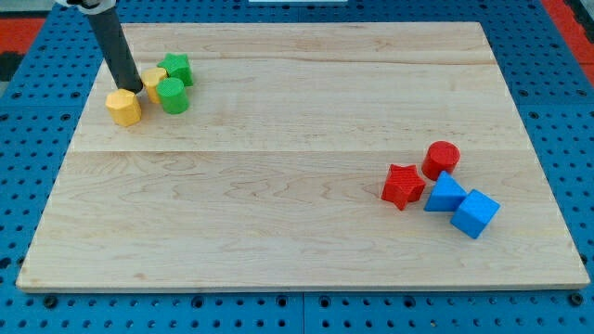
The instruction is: Push the yellow hexagon towards bottom of yellow heart
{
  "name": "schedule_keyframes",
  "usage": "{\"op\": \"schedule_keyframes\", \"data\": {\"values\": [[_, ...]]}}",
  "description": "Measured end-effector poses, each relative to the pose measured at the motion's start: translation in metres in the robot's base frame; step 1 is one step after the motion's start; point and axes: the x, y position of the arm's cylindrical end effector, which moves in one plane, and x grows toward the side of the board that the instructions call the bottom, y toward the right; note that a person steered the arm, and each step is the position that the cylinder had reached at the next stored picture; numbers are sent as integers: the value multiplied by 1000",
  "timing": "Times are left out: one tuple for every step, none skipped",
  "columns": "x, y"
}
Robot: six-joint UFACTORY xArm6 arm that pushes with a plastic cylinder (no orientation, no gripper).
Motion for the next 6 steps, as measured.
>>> {"op": "schedule_keyframes", "data": {"values": [[-5,-56],[24,-61],[37,-37],[38,-37],[59,-51],[63,-28]]}}
